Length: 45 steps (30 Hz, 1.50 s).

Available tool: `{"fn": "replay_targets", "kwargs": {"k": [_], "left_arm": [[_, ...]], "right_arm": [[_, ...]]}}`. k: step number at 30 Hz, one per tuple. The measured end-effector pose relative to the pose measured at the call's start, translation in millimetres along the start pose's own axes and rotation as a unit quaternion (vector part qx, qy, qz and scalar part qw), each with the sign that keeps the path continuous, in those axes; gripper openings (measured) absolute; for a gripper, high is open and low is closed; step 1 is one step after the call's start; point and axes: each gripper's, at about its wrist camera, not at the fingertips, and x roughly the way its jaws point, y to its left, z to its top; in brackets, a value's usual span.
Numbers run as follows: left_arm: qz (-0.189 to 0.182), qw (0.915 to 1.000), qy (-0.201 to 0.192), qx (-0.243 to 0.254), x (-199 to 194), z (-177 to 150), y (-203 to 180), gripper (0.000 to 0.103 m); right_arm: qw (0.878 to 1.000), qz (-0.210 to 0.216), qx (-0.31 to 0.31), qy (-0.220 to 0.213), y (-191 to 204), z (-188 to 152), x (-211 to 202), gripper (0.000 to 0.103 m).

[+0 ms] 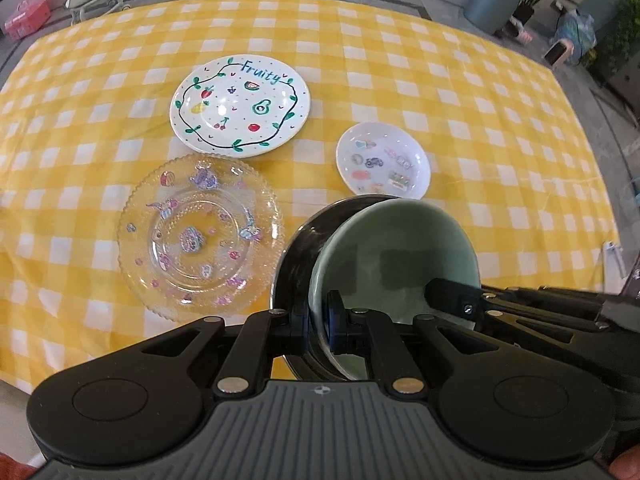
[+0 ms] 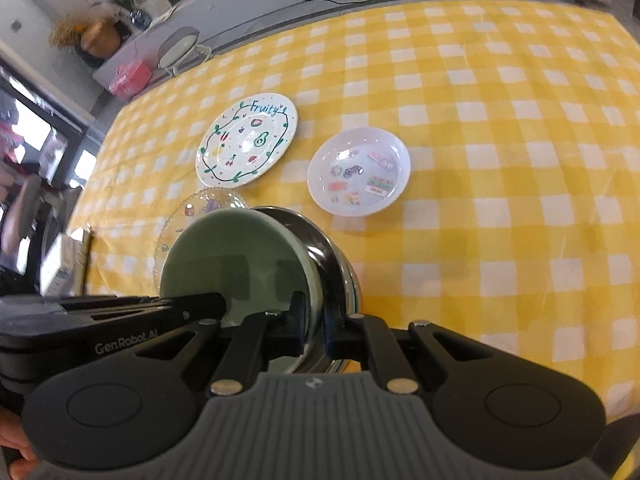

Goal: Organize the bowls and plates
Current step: 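Lower the pale green bowl with both grippers into the stacked bowls, then open both grippers to release the pale green bowl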

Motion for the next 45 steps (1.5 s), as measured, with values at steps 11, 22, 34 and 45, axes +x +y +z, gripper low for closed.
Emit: {"fn": "replay_targets", "kwargs": {"k": [11,22,34,45], "left_arm": [[0.016,0.9997,0.006,0.015,2,5,-2,0.010],[0.001,0.9997,-0.011,0.020,-10,2,1,0.012],[-0.005,0.9942,-0.095,0.049,-46,9,3,0.013],[-0.037,0.9870,-0.151,0.041,-64,0,22,0.030]], "right_arm": [[0.997,-0.033,-0.064,0.002,13,8,1,0.005],[0.997,-0.028,-0.066,-0.022,14,7,-13,0.012],[0.998,-0.008,-0.039,-0.054,6,9,-28,0.022],[0.993,0.040,-0.008,-0.108,-6,13,-47,0.038]]}}
